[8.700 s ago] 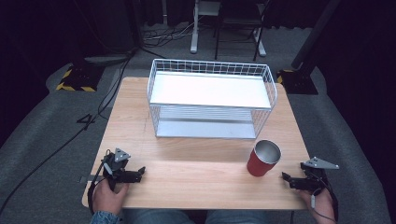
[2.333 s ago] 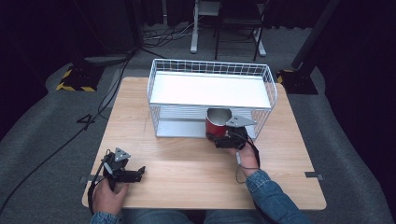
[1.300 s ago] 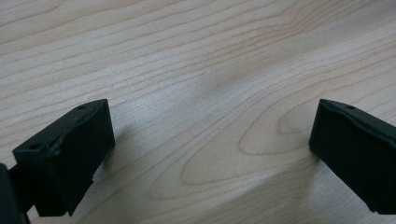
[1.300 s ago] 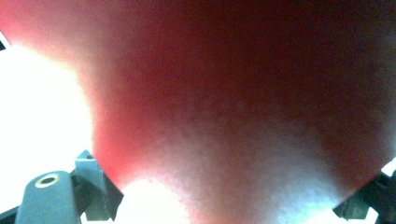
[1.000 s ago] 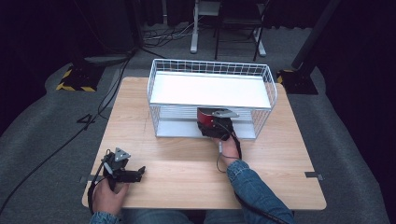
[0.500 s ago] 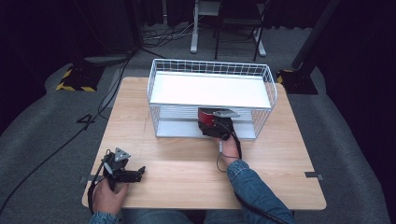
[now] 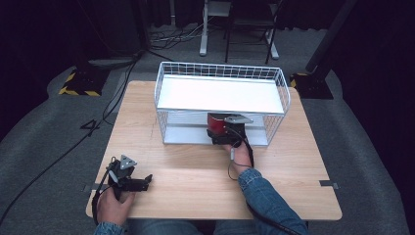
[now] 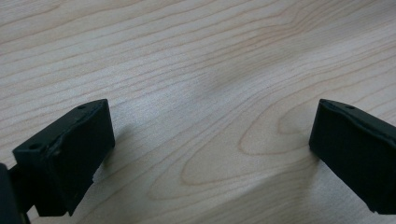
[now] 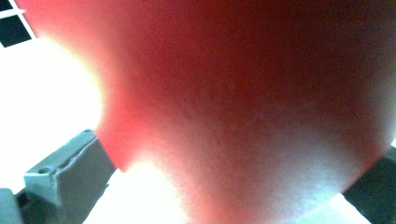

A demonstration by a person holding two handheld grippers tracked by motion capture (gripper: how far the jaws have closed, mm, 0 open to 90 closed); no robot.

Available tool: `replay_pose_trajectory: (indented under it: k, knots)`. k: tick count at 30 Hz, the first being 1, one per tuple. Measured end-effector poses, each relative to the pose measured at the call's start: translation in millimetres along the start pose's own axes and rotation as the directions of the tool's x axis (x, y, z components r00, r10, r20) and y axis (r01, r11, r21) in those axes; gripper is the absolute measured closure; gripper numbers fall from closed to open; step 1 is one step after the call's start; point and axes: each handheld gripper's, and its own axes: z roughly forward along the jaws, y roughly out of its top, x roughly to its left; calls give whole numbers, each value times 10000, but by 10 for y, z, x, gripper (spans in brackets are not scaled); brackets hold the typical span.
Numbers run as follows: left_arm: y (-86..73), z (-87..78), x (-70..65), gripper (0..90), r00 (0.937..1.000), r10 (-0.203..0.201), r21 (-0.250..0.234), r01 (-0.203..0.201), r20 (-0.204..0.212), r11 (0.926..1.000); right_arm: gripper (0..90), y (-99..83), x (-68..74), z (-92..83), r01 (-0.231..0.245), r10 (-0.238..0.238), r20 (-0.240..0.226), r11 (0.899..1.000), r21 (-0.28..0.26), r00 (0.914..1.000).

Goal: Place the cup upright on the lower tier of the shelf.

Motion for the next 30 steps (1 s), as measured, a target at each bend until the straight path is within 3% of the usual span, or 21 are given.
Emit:
replay_pose_trajectory:
  k: [12, 17, 23, 30]
  knots:
    - [0, 0, 0, 4, 10000, -2, 1, 2, 2, 10000, 1, -8, -25, -165, 133, -139, -237, 9996, -262, 9996]
    - [0, 0, 0, 4, 10000, -1, 0, 1, 1, 10000, 1, 7, -43, -304, 152, -158, -316, 9997, -190, 9994]
    - [0, 0, 0, 4, 10000, -3, -1, 3, 0, 10000, 4, 8, -12, -453, 402, -382, -684, 9988, 274, 9969]
    - [0, 0, 0, 4, 10000, -3, 0, 3, 0, 10000, 5, -4, -16, -728, 423, -408, -827, 9990, 154, 9957]
